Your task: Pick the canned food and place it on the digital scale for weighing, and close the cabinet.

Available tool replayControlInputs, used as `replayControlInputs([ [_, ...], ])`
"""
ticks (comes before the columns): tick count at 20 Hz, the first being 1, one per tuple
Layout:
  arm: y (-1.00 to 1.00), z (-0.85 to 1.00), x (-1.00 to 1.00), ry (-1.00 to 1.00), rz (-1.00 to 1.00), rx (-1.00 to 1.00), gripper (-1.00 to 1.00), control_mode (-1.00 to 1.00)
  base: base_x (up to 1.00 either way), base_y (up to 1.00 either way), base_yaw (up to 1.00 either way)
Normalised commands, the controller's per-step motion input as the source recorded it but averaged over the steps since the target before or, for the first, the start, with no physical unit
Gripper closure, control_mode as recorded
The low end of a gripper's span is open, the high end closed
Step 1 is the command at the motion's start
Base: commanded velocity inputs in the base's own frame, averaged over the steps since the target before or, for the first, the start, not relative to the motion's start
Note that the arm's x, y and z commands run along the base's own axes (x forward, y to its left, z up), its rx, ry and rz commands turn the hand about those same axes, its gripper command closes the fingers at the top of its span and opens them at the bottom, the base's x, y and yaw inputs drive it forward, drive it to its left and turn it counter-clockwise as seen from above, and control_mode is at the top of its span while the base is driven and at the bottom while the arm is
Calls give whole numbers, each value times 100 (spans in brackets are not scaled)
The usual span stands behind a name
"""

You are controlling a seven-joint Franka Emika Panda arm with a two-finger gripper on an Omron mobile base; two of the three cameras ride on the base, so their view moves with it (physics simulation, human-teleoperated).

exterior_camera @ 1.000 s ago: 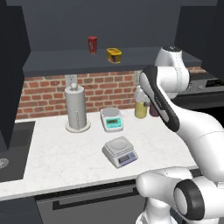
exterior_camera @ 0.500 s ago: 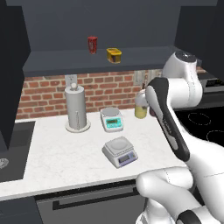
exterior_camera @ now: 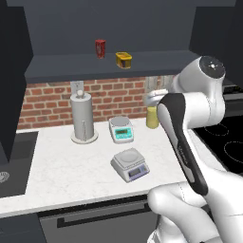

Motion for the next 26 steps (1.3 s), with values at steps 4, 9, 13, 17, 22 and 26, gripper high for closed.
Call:
replayControlInputs([
  [4,11,54,0,-17,4,2,-100,-100,0,0,0],
  [9,0,40,0,-12,4,2,-100,-100,0,0,0],
  [13,0,31,0,-6,0,0,-100,-100,0,0,0],
  [17,2,23,0,-2,0,0,-100,-100,0,0,0],
  [22,14,18,17,0,1,0,-100,-100,0,0,0],
  [26,0,27,16,0,0,0,-100,-100,0,0,0],
])
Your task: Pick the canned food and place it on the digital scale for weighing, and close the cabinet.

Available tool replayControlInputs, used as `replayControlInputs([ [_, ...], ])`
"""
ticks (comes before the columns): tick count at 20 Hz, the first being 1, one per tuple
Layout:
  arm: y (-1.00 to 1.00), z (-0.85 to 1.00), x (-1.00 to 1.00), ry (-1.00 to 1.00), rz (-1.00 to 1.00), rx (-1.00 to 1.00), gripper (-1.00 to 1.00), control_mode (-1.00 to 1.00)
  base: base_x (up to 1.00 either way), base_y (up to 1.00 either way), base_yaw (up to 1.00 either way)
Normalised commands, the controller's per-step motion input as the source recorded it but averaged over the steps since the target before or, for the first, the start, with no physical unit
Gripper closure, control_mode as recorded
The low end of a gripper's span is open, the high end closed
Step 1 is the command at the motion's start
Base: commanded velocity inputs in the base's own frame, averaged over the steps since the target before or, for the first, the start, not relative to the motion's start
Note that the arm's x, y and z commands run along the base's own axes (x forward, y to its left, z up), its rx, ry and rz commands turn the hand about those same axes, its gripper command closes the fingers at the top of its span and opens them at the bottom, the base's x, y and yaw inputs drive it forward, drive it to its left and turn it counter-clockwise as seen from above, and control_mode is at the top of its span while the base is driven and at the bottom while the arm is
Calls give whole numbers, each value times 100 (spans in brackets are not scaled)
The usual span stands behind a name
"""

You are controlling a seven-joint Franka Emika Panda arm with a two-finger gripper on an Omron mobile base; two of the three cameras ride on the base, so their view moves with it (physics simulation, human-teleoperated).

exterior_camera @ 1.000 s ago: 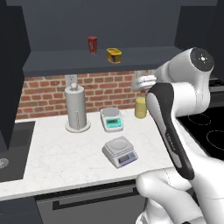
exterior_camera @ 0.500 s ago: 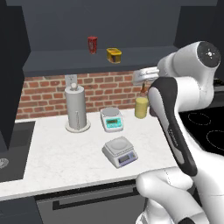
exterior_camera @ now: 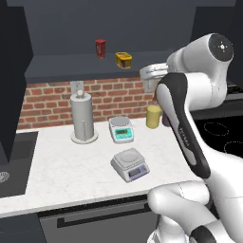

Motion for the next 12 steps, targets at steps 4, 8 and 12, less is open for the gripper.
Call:
replayControlInputs([
  [4,4,23,26,0,0,0,-100,-100,0,0,0],
  [8,11,5,31,-3,0,0,-100,-100,0,0,0],
  [12,31,-16,49,0,4,2,-100,-100,0,0,0],
])
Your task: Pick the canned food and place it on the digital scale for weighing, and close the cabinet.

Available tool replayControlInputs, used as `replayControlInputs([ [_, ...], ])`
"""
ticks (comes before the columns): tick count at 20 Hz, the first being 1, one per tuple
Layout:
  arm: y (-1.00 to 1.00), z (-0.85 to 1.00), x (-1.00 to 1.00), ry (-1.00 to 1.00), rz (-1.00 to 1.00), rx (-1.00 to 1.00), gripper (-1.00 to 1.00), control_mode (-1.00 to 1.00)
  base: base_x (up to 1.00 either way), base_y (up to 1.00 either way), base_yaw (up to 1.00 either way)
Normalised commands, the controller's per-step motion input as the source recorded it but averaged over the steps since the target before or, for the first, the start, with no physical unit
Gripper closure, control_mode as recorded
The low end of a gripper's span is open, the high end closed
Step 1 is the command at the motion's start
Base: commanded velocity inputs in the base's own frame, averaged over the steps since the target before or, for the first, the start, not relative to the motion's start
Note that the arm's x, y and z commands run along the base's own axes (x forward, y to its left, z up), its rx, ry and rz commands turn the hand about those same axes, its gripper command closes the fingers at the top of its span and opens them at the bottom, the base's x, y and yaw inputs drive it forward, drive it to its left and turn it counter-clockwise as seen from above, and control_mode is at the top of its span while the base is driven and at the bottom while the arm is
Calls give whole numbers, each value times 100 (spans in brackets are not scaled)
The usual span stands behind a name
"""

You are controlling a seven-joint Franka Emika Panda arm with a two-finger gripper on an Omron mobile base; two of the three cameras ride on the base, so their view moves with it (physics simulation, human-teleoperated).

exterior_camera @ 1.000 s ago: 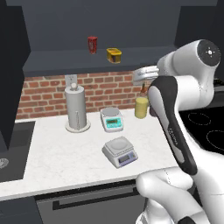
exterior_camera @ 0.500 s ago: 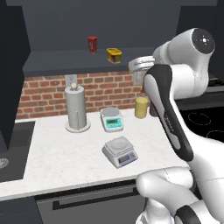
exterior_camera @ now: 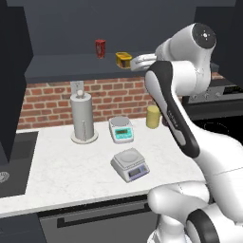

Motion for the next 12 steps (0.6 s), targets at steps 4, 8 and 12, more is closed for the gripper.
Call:
replayControlInputs([
  [4,26,-19,61,0,2,0,-100,-100,0,0,0],
  [8,6,-5,66,2,2,0,-100,-100,0,0,0],
  [12,0,0,54,0,0,0,-100,-100,0,0,0],
])
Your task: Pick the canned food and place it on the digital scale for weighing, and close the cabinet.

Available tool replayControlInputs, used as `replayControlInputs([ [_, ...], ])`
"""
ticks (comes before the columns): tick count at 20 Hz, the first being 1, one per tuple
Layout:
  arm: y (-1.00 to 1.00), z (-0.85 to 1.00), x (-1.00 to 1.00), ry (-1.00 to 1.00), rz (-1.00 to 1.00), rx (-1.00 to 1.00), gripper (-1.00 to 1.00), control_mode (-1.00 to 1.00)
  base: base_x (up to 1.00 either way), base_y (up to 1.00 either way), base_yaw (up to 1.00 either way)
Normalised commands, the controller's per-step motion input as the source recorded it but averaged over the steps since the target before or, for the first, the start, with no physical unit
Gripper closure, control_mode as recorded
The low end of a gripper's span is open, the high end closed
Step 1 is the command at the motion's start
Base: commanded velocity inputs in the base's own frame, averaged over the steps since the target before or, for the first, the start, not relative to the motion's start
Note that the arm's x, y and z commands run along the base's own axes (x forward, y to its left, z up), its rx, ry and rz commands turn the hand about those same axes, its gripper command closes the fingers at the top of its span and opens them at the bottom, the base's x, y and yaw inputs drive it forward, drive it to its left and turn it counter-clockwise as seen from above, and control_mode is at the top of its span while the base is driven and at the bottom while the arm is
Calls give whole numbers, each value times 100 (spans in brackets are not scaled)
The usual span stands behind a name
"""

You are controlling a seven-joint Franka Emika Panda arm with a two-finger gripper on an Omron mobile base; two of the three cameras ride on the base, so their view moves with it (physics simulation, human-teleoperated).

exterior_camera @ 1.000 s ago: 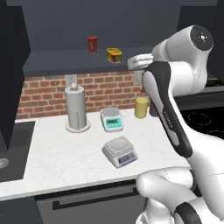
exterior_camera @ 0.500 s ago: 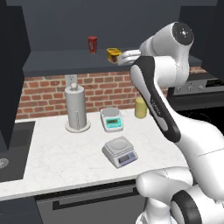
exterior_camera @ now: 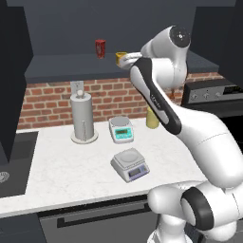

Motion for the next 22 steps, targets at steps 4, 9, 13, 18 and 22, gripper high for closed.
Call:
replayControlInputs([
  [4,0,0,55,0,0,0,-100,-100,0,0,0],
  [9,0,-5,52,0,0,0,-100,-100,0,0,0],
  [13,3,-17,45,0,3,0,-100,-100,0,0,0],
  [18,11,-10,41,3,1,0,-100,-100,0,0,0],
  [22,8,-14,44,1,0,0,-100,-100,0,0,0],
])
